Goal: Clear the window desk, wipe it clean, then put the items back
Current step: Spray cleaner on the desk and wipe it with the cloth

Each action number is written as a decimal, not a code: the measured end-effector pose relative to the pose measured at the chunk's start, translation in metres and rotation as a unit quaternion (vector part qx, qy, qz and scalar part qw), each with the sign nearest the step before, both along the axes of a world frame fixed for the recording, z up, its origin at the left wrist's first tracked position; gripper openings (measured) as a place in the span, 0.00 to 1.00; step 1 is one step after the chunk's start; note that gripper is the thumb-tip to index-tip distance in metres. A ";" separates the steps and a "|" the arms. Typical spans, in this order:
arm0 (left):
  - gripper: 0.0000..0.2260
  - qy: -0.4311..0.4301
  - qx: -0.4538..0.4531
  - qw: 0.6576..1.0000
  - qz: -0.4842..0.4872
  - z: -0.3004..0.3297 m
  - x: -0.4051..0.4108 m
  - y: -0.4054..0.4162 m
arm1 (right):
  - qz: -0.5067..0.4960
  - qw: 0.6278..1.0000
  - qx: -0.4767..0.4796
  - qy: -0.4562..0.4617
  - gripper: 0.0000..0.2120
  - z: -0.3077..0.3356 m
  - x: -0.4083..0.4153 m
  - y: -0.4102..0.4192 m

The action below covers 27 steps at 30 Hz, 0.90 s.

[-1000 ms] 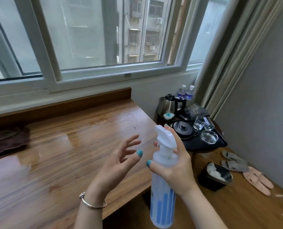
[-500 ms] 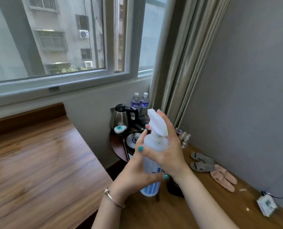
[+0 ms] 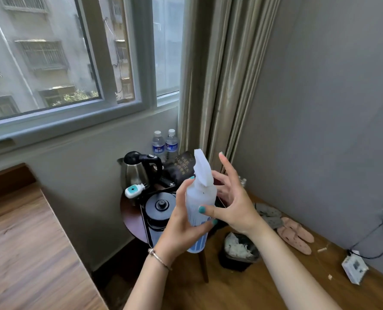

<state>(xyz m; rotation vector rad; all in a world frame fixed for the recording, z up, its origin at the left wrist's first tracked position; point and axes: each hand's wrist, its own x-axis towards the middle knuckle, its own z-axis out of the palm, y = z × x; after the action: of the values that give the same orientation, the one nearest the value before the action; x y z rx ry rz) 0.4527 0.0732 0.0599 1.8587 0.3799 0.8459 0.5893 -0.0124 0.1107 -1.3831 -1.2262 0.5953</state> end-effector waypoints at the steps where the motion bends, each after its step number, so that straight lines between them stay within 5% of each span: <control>1: 0.41 -0.001 -0.003 1.000 -0.001 -0.003 0.007 0.007 | -0.001 1.000 -0.004 -0.002 0.52 -0.002 0.007 0.006; 13: 0.42 -0.032 0.011 0.999 -0.006 -0.004 0.083 0.168 | 0.005 0.995 -0.045 -0.088 0.54 0.013 0.081 0.162; 27: 0.39 0.075 0.060 0.995 -0.026 0.022 0.088 0.335 | -0.007 0.994 0.018 -0.108 0.52 0.007 0.109 0.318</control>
<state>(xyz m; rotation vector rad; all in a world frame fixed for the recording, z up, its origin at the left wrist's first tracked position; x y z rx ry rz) 0.5407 0.4082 0.0824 2.0424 0.3785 0.7085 0.6983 0.3058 0.1176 -1.4532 -1.3915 0.4192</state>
